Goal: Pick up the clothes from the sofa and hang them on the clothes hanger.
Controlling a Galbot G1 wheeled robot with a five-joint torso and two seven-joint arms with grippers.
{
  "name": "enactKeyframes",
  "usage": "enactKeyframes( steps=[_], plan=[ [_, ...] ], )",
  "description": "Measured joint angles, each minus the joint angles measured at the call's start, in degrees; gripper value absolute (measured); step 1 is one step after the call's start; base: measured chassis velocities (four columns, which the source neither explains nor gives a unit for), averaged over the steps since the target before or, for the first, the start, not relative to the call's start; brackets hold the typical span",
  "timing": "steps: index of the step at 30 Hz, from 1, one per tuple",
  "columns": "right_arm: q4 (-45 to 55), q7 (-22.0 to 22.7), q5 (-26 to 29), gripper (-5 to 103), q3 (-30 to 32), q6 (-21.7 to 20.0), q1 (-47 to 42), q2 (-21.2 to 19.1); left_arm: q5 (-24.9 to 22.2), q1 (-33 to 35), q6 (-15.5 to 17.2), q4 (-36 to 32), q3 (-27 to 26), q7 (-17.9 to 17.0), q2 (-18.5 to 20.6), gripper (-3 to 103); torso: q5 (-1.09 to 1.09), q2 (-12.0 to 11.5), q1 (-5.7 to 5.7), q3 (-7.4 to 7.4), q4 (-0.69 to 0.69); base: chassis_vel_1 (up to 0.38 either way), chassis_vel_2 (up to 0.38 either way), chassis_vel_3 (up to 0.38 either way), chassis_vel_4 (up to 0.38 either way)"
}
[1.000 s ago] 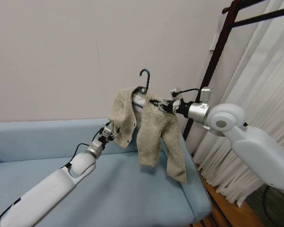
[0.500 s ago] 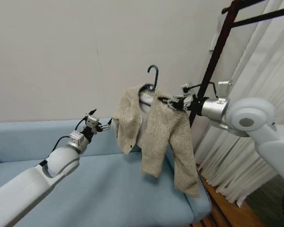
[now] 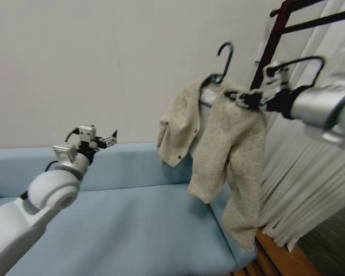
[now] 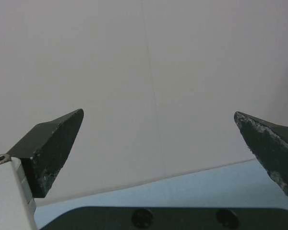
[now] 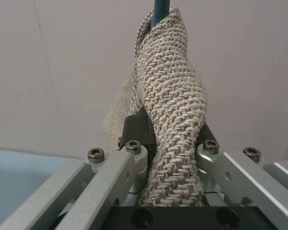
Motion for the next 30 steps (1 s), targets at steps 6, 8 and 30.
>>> enactKeyframes(
  steps=[6,8,30],
  plan=[
    [-2.3,-0.6,1.2,10,1.5,-0.3,-0.2,-1.5,1.4,16.3,1.0,-3.2,-16.8,6.4,-6.8,100,-0.05,0.0,0.0,0.0,0.04,0.0,0.0,0.0,0.0],
    [-4.0,-0.1,0.9,10,0.8,-0.3,1.1,-2.0,2.9,21.8,0.5,-5.1,-21.9,8.3,-10.4,100,-0.04,0.0,0.0,0.01,0.02,0.0,0.0,0.0,0.0],
    [-18.5,-14.4,-29.9,10,-7.0,-0.2,4.1,3.8,7.7,33.8,-3.4,-10.2,-27.9,19.7,-18.1,100,-0.03,0.0,0.02,0.02,0.0,0.0,0.0,0.0,0.0]
  ],
)
